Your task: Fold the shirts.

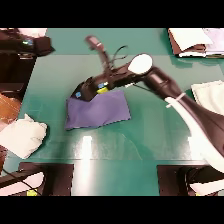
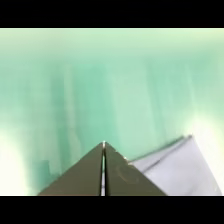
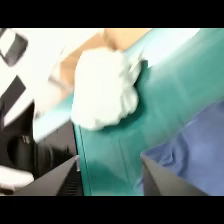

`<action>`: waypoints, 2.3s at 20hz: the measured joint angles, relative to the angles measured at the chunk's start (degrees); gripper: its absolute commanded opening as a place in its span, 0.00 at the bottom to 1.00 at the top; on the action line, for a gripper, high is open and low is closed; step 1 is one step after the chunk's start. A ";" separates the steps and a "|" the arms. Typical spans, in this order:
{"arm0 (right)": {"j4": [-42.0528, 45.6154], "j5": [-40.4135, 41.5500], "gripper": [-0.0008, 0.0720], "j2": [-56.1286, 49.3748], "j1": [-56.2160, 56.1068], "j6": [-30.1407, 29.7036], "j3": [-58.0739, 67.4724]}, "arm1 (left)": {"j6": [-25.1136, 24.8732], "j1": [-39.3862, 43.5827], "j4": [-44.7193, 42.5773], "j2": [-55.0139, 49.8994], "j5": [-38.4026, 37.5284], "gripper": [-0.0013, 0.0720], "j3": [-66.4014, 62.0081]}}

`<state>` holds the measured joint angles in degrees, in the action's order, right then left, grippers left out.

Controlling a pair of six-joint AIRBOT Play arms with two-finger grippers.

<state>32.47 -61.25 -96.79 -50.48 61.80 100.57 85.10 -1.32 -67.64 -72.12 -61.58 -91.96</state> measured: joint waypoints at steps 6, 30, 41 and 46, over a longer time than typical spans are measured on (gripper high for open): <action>12.79 -7.69 0.53 0.48 6.05 5.18 -3.69 | -0.17 -3.17 -0.96 2.91 -4.35 0.06 0.00; 4.52 -2.08 0.04 -14.49 17.84 11.21 -10.54 | -1.70 -2.38 6.08 3.02 -5.11 0.06 2.56; 14.23 -3.72 0.04 2.05 50.01 16.59 -6.58 | -4.42 12.13 7.08 3.02 -2.67 0.06 3.19; 17.55 -4.96 0.04 8.04 68.46 17.53 -6.51 | -4.52 14.23 7.56 3.02 0.07 0.06 3.19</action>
<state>50.02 -66.22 -88.75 17.98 79.33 94.06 80.58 12.91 -60.07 -69.10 -61.52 -88.77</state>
